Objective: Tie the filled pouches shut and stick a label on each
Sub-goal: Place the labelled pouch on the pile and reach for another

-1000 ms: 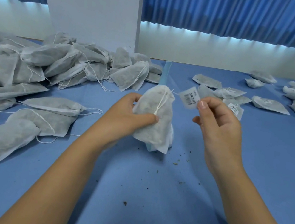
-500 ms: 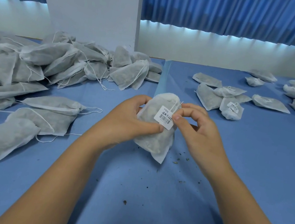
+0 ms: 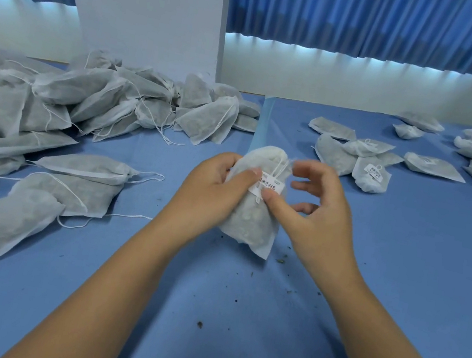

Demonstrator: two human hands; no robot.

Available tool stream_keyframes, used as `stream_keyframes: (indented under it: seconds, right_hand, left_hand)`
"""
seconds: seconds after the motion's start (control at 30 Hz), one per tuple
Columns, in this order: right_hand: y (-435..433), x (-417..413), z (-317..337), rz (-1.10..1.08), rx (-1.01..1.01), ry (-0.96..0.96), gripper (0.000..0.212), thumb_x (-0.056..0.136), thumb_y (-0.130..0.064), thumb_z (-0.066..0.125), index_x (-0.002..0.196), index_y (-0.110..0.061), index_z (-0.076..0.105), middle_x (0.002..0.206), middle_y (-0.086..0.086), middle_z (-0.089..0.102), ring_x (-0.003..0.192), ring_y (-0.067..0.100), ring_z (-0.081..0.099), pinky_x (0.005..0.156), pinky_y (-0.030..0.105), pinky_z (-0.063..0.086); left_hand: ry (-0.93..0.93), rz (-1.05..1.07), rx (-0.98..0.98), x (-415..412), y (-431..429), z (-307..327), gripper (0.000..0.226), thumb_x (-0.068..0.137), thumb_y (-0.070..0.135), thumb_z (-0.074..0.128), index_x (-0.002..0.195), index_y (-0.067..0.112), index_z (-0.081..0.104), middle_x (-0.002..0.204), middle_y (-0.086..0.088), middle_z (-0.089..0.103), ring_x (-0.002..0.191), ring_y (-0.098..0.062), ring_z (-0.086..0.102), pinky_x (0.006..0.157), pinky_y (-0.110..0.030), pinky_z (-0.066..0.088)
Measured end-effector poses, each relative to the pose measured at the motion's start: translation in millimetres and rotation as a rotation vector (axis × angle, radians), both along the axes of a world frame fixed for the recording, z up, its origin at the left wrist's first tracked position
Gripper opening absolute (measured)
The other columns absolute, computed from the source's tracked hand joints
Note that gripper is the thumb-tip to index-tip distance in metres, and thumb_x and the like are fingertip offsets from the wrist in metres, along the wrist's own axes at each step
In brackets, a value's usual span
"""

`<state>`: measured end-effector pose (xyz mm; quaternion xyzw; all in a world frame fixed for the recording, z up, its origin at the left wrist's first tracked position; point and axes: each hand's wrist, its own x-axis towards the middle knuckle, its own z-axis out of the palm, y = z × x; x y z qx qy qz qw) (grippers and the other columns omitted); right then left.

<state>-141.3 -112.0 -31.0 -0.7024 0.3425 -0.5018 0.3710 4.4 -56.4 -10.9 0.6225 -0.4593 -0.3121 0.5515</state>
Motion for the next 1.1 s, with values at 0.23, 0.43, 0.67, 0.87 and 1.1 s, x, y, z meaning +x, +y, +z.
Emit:
stream_keyframes:
  seconds: [0.23, 0.43, 0.67, 0.87, 1.1]
  right_hand:
    - [-9, -6, 8, 0.215, 0.490, -0.189, 0.016, 0.091, -0.027, 0.065, 0.095, -0.014, 0.075, 0.093, 0.003, 0.076, 0.081, 0.013, 0.069, 0.067, 0.025, 0.055]
    - [-10, -6, 7, 0.190, 0.488, -0.200, 0.014, 0.094, -0.018, 0.062, 0.093, -0.011, 0.073, 0.089, 0.006, 0.076, 0.078, 0.014, 0.069, 0.071, 0.026, 0.056]
    - [-7, -7, 11, 0.201, 0.516, -0.236, 0.016, 0.092, -0.022, 0.064, 0.104, -0.012, 0.069, 0.092, 0.004, 0.076, 0.081, 0.017, 0.073, 0.064, 0.025, 0.056]
    - [-7, -6, 8, 0.169, 0.448, -0.178, 0.039, 0.083, -0.028, 0.074, 0.115, -0.023, 0.053, 0.088, 0.001, 0.076, 0.077, 0.015, 0.073, 0.060, 0.024, 0.052]
    - [-4, -7, 6, 0.353, 0.289, -0.056, 0.036, 0.087, -0.020, 0.071, 0.105, -0.040, 0.045, 0.092, 0.005, 0.075, 0.071, 0.018, 0.068, 0.048, 0.022, 0.047]
  left_hand:
    - [0.159, -0.058, -0.044, 1, 0, -1, 0.016, 0.097, 0.023, 0.060, 0.086, 0.026, 0.071, 0.082, 0.007, 0.075, 0.075, -0.006, 0.068, 0.067, -0.021, 0.051]
    - [0.070, -0.093, -0.006, 5, -1, -1, 0.016, 0.093, 0.031, 0.064, 0.086, 0.019, 0.071, 0.077, 0.007, 0.067, 0.069, -0.005, 0.060, 0.063, -0.016, 0.047]
    - [0.057, -0.079, -0.051, 6, -1, -3, 0.015, 0.089, 0.023, 0.073, 0.097, 0.012, 0.072, 0.094, -0.008, 0.077, 0.087, -0.027, 0.073, 0.080, -0.038, 0.058]
    - [0.084, -0.038, -0.047, 5, -6, -9, 0.019, 0.088, 0.024, 0.074, 0.100, 0.009, 0.071, 0.093, -0.010, 0.077, 0.086, -0.025, 0.073, 0.078, -0.039, 0.059]
    - [0.272, 0.164, -0.079, 15, -16, -16, 0.014, 0.090, 0.025, 0.072, 0.094, 0.013, 0.070, 0.071, 0.006, 0.073, 0.066, -0.008, 0.067, 0.058, -0.021, 0.053]
